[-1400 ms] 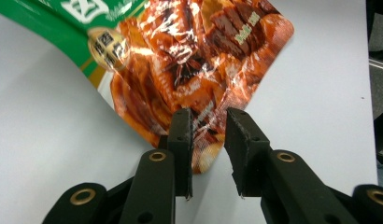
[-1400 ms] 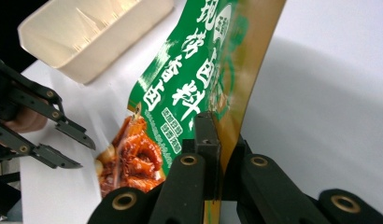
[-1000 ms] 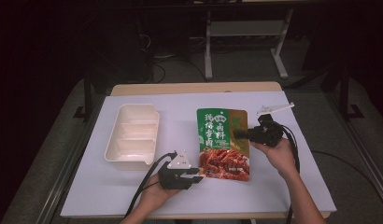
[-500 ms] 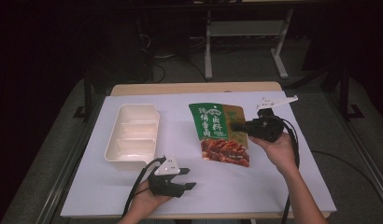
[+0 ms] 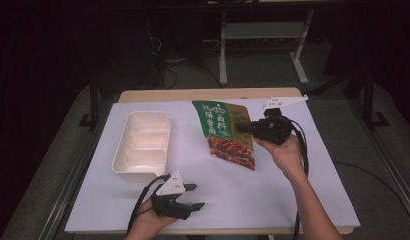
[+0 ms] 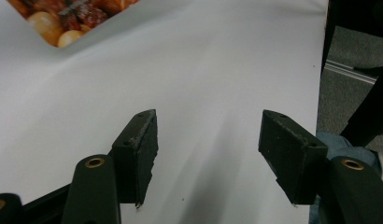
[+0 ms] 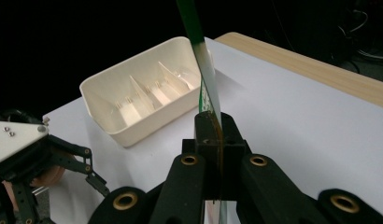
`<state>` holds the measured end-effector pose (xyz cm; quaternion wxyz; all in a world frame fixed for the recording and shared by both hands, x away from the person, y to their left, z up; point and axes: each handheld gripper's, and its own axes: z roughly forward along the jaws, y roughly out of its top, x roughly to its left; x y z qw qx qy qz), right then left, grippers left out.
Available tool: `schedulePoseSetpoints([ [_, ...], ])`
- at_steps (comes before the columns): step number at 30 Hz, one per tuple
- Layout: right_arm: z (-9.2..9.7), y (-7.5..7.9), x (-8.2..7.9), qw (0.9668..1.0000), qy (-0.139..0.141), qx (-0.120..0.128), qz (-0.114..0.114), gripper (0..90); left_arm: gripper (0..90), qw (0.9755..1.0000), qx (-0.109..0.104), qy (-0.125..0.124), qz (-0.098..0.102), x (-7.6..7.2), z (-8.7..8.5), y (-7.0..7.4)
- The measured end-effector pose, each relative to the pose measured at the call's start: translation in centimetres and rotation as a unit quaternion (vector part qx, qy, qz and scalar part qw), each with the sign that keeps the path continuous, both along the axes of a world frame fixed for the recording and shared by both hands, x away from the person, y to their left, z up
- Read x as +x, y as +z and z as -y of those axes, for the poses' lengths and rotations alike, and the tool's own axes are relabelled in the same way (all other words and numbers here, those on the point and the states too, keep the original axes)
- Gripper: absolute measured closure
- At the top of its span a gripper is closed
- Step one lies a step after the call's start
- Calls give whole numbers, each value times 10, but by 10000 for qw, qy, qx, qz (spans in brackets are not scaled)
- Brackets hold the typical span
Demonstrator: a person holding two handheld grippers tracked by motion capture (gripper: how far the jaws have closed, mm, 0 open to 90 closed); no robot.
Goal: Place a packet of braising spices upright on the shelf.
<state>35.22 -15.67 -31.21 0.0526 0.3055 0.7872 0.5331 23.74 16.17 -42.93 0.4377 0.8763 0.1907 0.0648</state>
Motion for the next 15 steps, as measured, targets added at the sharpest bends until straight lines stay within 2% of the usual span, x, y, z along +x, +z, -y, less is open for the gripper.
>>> schedulePoseSetpoints([
  [7,-22,8,7,9999,129,62,84,898,347,9999,-106,21,26,-3,-7,-1],
  [15,-47,20,16,9993,299,122,194,898,332,9999,-103,48,69,-4,-10,-2],
])
